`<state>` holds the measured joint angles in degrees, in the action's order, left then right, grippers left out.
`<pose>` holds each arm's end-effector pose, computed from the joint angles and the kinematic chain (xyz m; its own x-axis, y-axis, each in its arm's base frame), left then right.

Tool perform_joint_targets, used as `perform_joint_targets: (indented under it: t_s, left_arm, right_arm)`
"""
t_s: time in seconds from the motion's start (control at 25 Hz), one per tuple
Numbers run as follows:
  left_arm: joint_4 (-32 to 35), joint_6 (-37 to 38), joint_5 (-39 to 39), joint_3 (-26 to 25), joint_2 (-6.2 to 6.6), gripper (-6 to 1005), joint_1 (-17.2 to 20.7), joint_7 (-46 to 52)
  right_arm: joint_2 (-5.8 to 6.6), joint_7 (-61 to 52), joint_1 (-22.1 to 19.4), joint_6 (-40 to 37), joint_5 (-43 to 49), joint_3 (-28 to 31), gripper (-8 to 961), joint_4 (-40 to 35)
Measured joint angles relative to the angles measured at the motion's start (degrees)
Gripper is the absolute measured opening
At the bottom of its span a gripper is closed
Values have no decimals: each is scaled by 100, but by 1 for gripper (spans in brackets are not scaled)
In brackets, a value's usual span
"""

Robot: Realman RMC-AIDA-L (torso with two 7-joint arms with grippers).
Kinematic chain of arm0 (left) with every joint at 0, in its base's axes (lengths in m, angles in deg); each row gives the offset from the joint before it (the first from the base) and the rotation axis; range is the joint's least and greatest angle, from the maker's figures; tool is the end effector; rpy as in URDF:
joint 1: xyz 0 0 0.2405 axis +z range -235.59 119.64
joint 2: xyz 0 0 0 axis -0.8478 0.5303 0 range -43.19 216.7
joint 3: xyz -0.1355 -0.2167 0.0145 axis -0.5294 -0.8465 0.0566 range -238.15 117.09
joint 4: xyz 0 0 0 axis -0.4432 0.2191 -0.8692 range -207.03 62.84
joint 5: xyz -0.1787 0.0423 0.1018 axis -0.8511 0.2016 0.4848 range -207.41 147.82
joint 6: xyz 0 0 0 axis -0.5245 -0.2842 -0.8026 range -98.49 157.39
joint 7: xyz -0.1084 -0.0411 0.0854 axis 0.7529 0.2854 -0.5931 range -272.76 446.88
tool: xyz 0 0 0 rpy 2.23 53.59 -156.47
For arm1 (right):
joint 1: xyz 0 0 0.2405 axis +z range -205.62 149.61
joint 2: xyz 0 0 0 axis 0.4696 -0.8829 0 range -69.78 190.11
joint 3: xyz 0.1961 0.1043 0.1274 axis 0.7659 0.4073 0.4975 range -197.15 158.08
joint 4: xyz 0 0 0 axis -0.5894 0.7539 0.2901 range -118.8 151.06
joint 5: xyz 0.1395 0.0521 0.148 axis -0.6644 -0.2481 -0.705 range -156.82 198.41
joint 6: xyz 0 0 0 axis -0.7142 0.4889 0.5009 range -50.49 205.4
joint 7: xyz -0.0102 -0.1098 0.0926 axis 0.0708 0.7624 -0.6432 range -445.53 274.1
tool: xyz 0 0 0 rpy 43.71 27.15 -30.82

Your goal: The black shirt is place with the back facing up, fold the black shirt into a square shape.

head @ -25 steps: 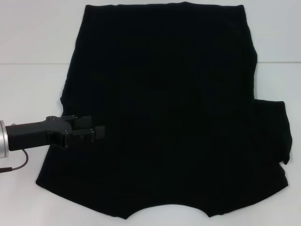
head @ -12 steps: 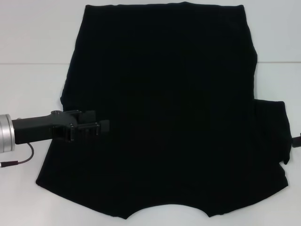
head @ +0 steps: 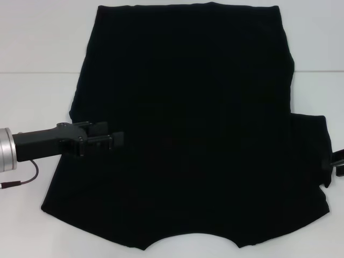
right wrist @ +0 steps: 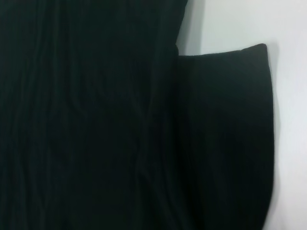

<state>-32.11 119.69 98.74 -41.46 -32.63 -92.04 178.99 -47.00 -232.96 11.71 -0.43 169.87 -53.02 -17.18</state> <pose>-0.2809 0.3443 0.0300 0.6316 0.5282 0.5675 0.7026 -0.6994 -0.1310 0.3318 0.3762 0.0726 0.0463 -0.9477 -0.3158 -0.9715 0.0308 -0.2349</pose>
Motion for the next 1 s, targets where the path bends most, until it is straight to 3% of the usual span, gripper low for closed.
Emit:
perform_joint_targets:
  t_s: [0.6,1.0]
  left_arm:
    - [2,-7,-144,1,-6,704,8,0]
    - [9,-68,-286,1,6,703,6,0]
  right_arm:
    - [-103,-161,303,289,303,-119,305,137]
    - [-93,-157,280,160,300,-164,120,113]
